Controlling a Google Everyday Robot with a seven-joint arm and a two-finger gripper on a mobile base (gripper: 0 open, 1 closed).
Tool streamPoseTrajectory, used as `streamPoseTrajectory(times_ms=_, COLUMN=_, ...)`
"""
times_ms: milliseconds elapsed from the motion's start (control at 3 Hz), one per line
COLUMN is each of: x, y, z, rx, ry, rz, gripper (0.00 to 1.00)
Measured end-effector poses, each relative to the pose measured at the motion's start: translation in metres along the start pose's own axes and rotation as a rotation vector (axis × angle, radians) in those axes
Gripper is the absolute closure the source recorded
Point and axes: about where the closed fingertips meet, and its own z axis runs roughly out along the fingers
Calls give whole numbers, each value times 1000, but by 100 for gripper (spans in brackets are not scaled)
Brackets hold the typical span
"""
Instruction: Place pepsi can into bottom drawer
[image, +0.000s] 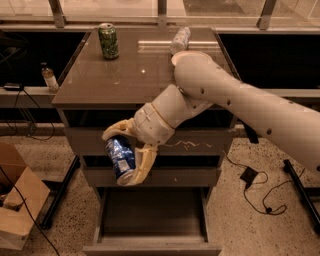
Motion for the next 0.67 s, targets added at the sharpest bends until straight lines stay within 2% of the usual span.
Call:
streamPoseTrajectory(times_ms=333, x=36, y=1, z=14, rx=22, ry=-39, rz=35, gripper=100)
streamPoseTrajectory(times_ms=667, x=83, y=12, z=36, rx=67, ry=-77, rz=83, gripper=100)
